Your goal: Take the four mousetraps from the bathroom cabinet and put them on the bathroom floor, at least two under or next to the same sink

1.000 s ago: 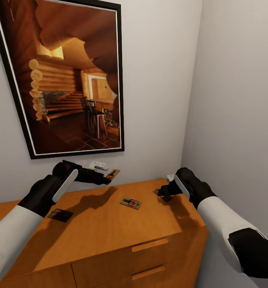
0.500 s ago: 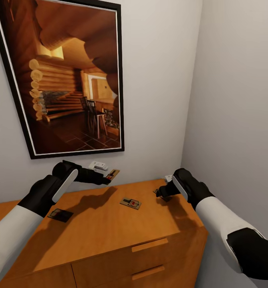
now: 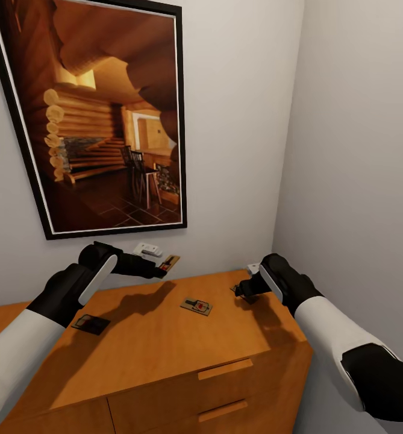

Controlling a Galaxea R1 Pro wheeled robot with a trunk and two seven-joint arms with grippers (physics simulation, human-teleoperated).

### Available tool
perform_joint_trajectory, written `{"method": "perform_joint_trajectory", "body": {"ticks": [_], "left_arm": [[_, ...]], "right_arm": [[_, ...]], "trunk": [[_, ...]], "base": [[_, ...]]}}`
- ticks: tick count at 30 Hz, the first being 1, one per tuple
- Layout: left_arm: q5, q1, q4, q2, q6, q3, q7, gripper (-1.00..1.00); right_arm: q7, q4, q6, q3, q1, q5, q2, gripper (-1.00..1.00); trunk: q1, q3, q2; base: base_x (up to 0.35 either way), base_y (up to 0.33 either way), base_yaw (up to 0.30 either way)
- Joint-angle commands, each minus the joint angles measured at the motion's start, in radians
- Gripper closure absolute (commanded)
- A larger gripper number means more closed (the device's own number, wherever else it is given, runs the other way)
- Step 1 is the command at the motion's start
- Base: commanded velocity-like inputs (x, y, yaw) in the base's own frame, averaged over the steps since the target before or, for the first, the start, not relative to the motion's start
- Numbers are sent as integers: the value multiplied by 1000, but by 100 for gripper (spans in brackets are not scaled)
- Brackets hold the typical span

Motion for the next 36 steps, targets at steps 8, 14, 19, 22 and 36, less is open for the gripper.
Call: {"method": "perform_joint_trajectory", "body": {"ticks": [8,14,19,22,36], "left_arm": [[-11,-1,0,1,1,-1,-10,100],[-10,-1,2,1,1,-1,-10,100],[-10,-1,3,1,1,-1,-11,100],[-11,-1,4,1,1,-1,-10,100],[-10,-1,3,1,1,-1,-11,100]], "right_arm": [[-3,69,-35,10,-1,-7,-2,-100],[-3,111,-57,12,-1,-5,-7,-100],[-2,117,-60,12,-1,9,-7,-100],[-2,117,-60,12,-1,24,-3,-100],[0,117,-53,9,-1,35,-8,100]], "trunk": [[0,-1,-1],[0,-1,-1],[0,-1,-1],[0,-1,-1],[0,-1,-1]], "base": [[0,0,0],[0,0,0],[0,0,0],[0,0,0],[0,0,0]]}}
